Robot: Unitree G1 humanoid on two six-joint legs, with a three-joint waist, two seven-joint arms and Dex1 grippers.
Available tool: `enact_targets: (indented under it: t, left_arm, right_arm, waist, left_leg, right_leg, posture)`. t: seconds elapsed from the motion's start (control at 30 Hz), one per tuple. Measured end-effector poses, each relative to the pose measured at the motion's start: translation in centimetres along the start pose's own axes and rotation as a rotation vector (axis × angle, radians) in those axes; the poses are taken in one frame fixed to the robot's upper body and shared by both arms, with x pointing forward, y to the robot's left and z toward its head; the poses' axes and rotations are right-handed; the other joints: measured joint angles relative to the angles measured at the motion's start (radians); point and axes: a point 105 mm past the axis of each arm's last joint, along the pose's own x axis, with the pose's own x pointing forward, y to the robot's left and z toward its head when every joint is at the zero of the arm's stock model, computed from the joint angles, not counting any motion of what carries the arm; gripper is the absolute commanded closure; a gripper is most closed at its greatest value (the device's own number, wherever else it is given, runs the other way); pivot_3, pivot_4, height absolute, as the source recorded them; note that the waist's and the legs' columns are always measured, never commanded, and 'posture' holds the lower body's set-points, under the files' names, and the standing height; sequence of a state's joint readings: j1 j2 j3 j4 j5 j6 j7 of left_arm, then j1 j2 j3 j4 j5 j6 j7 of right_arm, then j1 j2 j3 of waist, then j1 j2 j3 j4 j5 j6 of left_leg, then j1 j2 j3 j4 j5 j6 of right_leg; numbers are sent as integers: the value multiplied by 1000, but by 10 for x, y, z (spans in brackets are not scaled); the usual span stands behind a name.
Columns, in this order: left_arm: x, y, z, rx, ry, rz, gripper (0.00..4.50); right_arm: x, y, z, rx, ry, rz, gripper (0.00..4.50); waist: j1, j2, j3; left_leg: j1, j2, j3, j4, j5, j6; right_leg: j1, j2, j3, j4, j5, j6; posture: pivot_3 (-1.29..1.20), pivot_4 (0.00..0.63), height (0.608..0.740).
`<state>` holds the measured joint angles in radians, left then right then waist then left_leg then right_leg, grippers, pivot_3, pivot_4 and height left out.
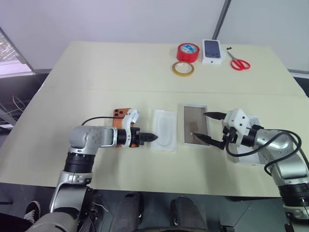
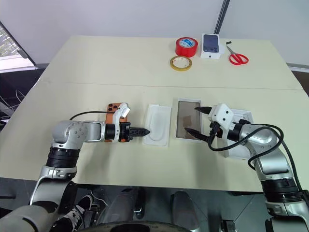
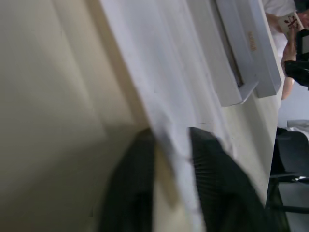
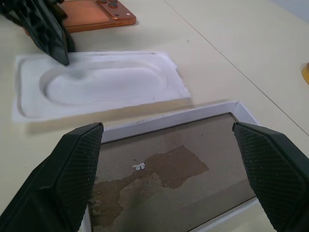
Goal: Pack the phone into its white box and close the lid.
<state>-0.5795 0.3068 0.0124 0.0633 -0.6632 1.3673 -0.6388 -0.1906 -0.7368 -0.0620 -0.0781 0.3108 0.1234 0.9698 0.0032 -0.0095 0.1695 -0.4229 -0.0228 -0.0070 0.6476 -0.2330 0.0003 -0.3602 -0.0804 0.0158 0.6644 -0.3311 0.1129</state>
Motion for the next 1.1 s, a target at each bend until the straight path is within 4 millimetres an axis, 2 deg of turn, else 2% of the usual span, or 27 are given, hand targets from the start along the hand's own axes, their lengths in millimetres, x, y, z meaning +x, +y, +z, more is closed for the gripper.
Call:
enact_targets:
  t: [0.23,0.37,0.53,0.63,0.77,0.93,1.1]
  left_arm:
    - [3,2,3,-23,8,38,4475]
    - [-2,6,12,-104,-67,36,4475]
    - [-21,19,29,-175,-205,81,4475]
    - [-25,24,33,-179,-238,115,4475]
    - [-27,25,42,-169,-303,133,4500]
    - [-25,17,49,-135,-342,134,4500]
    - [-23,7,50,-179,-352,63,4500]
  right_arm:
    - [1,1,-1,-7,5,2,0]
    - [2,5,-2,1,7,32,0]
    - [7,38,-9,33,52,210,0]
    - [6,44,-18,4,113,276,0]
    - [7,39,-38,-39,217,308,1755]
    - [8,38,-36,-61,217,337,4372]
    - [17,41,-32,-40,189,343,4450]
  waist:
    - [4,1,-1]
    - [3,1,0]
    - [1,-1,1]
    - [6,-2,1]
    - [10,-3,2]
    - [8,-3,2]
    - [7,-3,2]
  left_leg:
    - [4,0,0,0,0,0]
    - [4,0,0,0,0,0]
    - [1,0,0,-1,0,0]
    - [1,0,0,-1,0,0]
    - [0,0,0,0,0,-1]
    - [0,0,0,0,0,-1]
    - [0,0,-1,-1,0,-2]
  right_leg:
    - [3,0,0,0,0,0]
    - [3,0,0,0,0,0]
    - [0,1,0,0,0,0]
    - [1,0,0,0,0,0]
    - [0,0,0,0,0,0]
    - [0,0,0,0,0,0]
    - [0,0,-1,0,0,0]
  posture:
    - [0,150,740]
    - [0,150,740]
    - [0,150,740]
    - [0,150,740]
    - [0,150,740]
    - [0,150,740]
    - [0,150,740]
